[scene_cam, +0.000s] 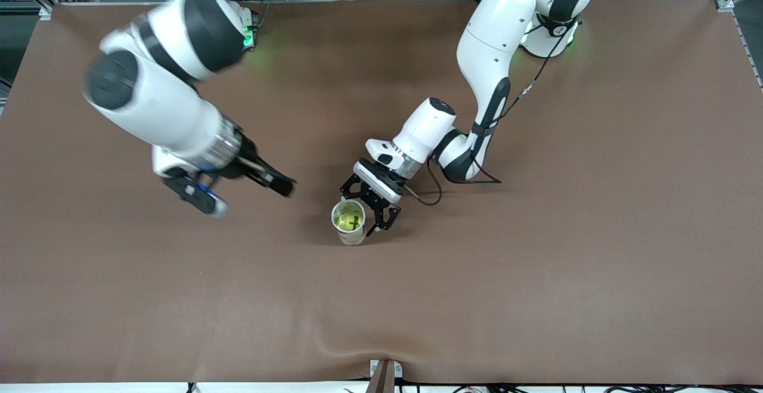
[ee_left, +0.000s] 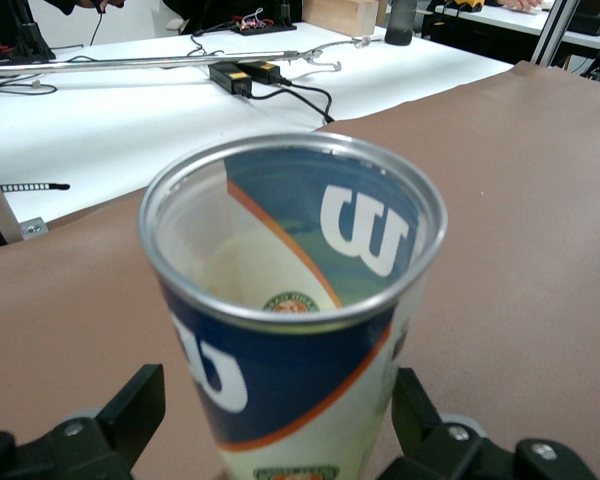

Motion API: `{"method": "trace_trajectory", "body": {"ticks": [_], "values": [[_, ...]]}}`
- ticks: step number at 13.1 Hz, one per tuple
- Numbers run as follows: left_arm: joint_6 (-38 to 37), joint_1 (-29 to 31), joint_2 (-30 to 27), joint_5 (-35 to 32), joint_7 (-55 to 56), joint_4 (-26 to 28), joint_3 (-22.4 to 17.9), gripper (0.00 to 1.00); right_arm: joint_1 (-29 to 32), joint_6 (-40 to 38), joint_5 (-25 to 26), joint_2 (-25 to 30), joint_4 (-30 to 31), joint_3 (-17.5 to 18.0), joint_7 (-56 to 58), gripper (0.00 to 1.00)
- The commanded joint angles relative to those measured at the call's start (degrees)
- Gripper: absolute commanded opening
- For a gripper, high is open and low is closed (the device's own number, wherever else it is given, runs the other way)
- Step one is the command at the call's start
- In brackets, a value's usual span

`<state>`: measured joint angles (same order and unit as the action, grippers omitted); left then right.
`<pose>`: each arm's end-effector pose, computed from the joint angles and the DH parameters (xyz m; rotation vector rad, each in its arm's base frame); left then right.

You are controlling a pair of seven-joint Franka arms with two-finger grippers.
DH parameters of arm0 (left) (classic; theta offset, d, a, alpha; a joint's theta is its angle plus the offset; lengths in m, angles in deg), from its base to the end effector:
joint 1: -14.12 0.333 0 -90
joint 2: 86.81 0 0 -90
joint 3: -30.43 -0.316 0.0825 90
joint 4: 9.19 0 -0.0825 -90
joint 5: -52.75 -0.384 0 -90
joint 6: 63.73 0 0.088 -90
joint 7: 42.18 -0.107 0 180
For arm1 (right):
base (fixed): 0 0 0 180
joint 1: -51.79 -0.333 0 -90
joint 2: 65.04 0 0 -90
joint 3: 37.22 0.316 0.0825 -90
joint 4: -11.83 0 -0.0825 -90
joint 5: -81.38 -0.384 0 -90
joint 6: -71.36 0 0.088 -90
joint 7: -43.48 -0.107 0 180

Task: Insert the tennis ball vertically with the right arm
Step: 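Set the can upright on the table and open the left gripper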

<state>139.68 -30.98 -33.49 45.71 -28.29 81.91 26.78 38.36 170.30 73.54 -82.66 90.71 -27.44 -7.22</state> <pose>0.5283 -0.5034 0.2111 2.2879 -0.8039 1.2381 0.6051 0.2555 0.5485 -2.8673 0.7429 0.1111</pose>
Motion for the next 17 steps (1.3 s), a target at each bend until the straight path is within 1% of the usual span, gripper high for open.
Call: {"method": "trace_trajectory", "body": {"ticks": [1, 4, 7, 10, 13, 15, 17], "values": [[0.2, -0.3, -4.0, 0.5, 0.3, 5.7, -0.2, 1.0, 1.2, -7.3, 0.3, 5.6, 1.6, -3.0, 8.7, 1.0], [0.1, -0.3, -6.3, 0.6, 0.3, 10.0, -0.2, 1.0, 2.4, -14.4, 0.6, 9.7, 1.6, -6.5, 17.6, 1.0], [0.1, -0.3, -9.2, 0.8, 1.6, 15.6, 0.6, 1.0, 2.7, -17.5, 0.6, 11.9, 1.5, -11.8, 28.4, 1.0], [0.1, -0.3, -12.7, 0.7, 2.3, 21.2, 0.7, 1.0, 2.7, -18.3, 0.6, 13.6, 1.5, -15.6, 36.1, 1.0], [-0.6, -0.1, -17.7, 0.8, 3.7, 28.8, 0.7, 1.0, 3.6, -18.3, 0.6, 16.1, 1.6, -19.1, 43.8, 1.0], [-4.0, 1.1, -22.4, 0.8, 3.7, 33.4, 0.7, 1.0, 5.2, -19.1, 1.9, 17.1, 1.9, -19.9, 47.7, 1.0], [-11.2, 2.4, -27.6, 0.8, 3.6, 35.7, 0.7, 1.0, 5.6, -19.1, 5.2, 17.9, 3.2, -19.9, 48.4, 1.0]]}}
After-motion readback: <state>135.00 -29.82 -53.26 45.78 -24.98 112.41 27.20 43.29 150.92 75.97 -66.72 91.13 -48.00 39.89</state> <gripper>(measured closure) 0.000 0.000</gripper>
